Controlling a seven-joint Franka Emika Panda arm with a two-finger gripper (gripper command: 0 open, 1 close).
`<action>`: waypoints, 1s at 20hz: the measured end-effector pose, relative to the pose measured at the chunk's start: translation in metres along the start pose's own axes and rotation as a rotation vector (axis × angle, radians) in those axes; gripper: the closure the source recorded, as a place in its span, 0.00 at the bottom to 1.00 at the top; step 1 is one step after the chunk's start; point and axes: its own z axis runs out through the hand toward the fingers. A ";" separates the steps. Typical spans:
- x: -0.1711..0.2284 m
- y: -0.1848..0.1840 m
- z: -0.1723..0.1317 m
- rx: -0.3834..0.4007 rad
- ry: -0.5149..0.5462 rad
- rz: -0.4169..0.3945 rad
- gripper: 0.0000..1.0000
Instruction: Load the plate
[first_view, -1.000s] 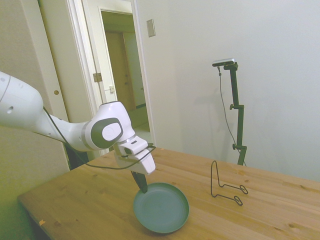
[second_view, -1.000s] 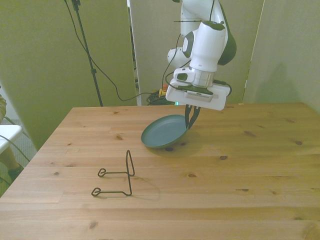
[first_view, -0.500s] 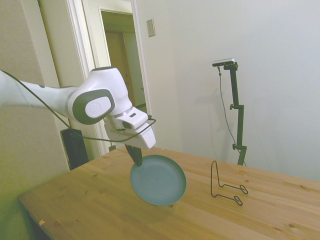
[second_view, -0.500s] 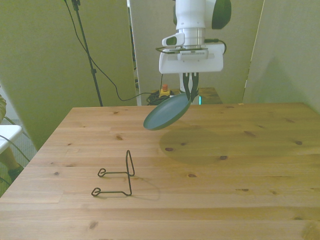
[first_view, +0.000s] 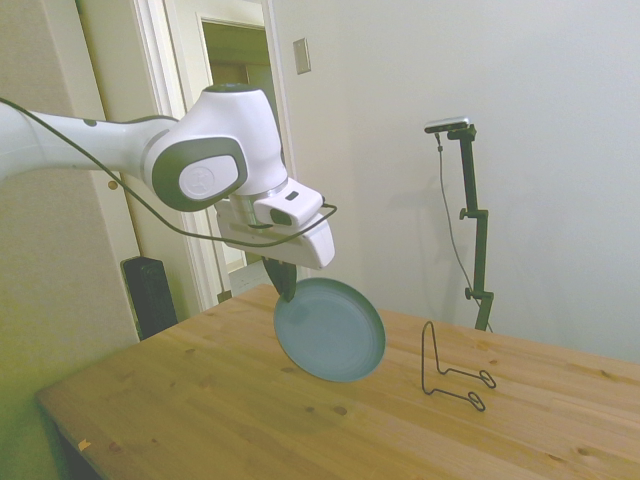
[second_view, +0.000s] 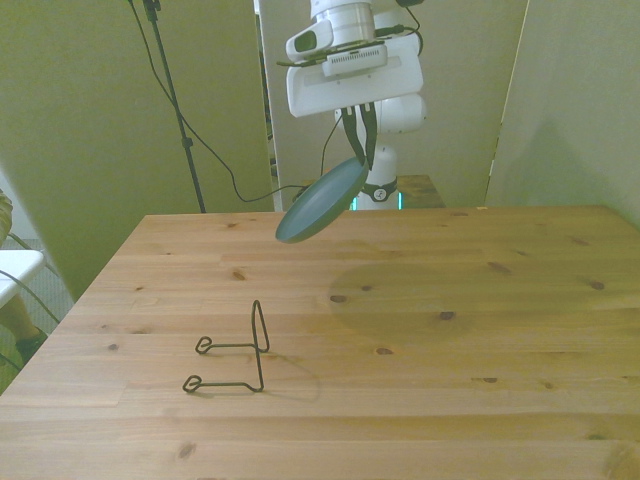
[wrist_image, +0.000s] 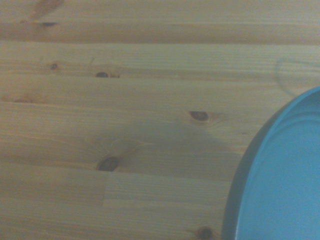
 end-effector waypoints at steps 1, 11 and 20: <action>0.005 0.004 -0.005 0.006 -0.002 -0.003 1.00; 0.048 0.037 -0.049 0.060 0.000 0.016 1.00; 0.112 0.061 -0.049 0.173 -0.076 -0.100 1.00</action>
